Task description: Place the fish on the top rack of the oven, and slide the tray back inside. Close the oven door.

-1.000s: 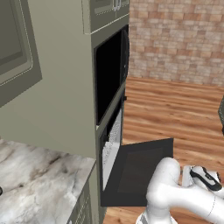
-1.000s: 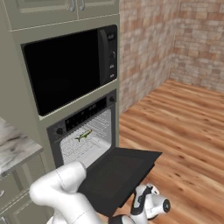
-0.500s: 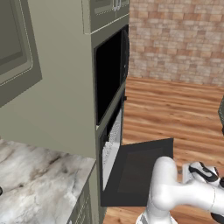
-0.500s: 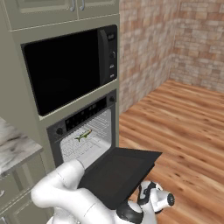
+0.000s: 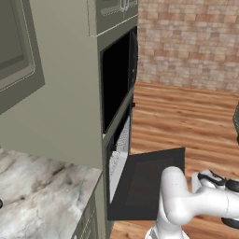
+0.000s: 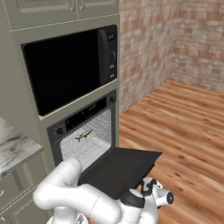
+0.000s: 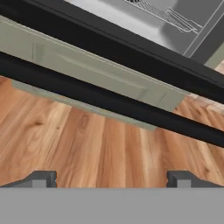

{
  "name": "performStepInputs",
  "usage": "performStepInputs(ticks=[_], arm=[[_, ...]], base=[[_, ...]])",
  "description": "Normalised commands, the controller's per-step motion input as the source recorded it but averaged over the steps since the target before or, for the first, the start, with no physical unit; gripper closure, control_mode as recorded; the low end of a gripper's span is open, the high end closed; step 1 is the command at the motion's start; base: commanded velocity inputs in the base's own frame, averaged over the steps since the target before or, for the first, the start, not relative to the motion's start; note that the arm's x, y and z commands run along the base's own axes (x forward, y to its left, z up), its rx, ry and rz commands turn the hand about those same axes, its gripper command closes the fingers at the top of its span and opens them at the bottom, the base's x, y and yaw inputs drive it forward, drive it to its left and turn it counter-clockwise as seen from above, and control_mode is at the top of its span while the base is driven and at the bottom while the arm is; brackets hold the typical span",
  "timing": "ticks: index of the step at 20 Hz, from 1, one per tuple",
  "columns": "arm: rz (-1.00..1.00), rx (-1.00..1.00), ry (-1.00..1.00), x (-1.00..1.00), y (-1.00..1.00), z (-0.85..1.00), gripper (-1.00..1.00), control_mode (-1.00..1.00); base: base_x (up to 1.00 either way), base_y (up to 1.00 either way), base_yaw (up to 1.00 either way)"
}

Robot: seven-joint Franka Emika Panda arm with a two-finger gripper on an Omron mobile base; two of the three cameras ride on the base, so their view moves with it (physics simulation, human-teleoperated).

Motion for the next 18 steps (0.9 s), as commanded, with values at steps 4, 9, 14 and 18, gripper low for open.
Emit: performStepInputs(ticks=[4, 9, 14, 18], arm=[[0.12, 0.27, -0.18, 0.23, -0.56, -1.0, -1.0, -1.0], [0.11, 0.28, -0.12, 0.25, -0.45, -1.0, -1.0, -1.0], [0.11, 0.29, -0.06, 0.1, -0.31, -1.0, -1.0, -1.0], [0.11, 0.29, -0.01, 0.0, -0.32, -1.0, -1.0, -1.0]], base=[[0.0, 0.0, 0.0], [0.0, 0.0, 0.0], [0.0, 0.0, 0.0], [0.0, 0.0, 0.0]])
